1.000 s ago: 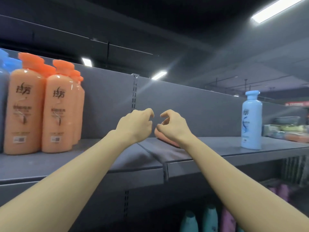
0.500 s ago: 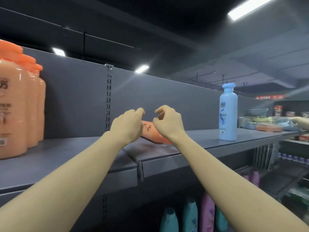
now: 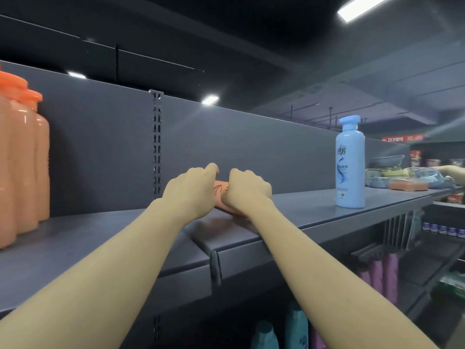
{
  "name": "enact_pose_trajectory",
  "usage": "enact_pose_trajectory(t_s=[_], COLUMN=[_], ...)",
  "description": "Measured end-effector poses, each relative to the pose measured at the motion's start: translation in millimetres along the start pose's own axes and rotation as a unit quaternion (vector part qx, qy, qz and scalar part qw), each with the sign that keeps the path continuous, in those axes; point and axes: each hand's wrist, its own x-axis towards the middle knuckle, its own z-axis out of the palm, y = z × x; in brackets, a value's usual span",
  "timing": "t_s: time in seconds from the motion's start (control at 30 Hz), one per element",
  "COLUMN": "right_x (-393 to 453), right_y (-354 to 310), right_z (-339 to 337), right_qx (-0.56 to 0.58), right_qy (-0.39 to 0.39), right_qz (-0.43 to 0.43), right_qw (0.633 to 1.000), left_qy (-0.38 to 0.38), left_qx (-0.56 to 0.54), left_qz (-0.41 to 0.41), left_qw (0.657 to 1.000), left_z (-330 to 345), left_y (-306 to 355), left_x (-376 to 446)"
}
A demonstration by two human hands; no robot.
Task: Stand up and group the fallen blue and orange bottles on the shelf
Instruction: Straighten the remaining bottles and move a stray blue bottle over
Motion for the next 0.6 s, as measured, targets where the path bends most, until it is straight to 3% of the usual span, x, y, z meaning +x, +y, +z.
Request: enact_pose_trajectory(t_s=[0.4, 0.6], right_x=[6.3, 6.4], right_y=[6.5, 11.7], right_z=[10.5, 8.9], right_qx=[-0.085, -0.034], right_qy=[-0.003, 0.002], right_qz=[0.014, 0.021], right_qw=[0.996, 0.999], left_qy=[-0.017, -0.038], left_qx=[0.021, 0.025], left_qz=[-0.009, -0.010], left_qw=[1.000, 0.999], left_z=[-3.4, -5.2], left_y=[-0.4, 0.0], left_x=[-2.4, -2.7])
